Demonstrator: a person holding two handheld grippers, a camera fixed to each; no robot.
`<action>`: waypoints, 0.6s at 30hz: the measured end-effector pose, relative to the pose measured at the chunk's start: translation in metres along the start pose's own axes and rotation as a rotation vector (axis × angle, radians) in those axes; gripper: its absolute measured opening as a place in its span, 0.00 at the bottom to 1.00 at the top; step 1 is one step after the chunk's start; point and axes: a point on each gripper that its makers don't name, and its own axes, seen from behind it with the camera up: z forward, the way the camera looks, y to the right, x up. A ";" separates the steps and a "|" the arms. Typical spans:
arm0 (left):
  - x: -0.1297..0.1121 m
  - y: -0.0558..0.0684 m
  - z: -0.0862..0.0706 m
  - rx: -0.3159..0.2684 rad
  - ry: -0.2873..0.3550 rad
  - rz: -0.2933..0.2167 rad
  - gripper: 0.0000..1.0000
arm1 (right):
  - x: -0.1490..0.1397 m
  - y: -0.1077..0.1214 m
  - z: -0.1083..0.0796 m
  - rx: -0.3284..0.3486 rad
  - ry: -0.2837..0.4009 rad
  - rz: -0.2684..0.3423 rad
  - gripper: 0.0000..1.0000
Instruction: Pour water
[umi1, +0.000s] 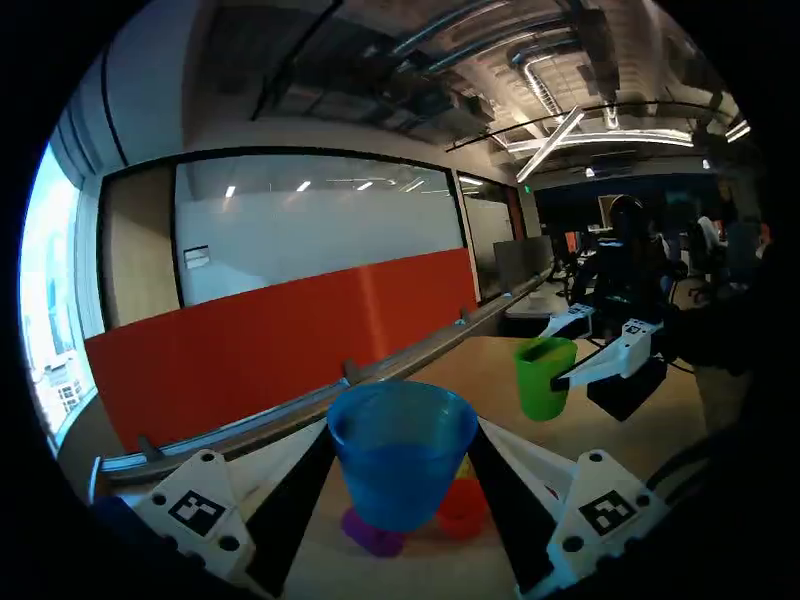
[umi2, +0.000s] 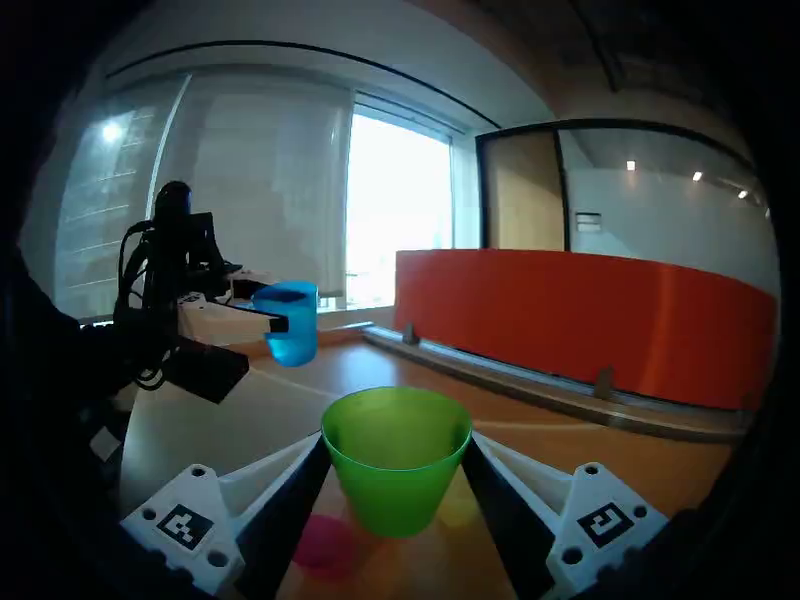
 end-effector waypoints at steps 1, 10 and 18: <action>0.002 0.001 0.001 0.000 0.003 0.016 0.87 | -0.001 -0.002 0.001 0.005 -0.003 -0.001 0.91; 0.024 0.008 0.007 -0.008 0.029 0.121 0.87 | -0.006 -0.018 0.008 0.045 -0.014 -0.006 0.90; 0.037 0.009 0.012 -0.006 0.038 0.194 0.87 | -0.007 -0.028 0.013 0.074 -0.016 0.001 0.90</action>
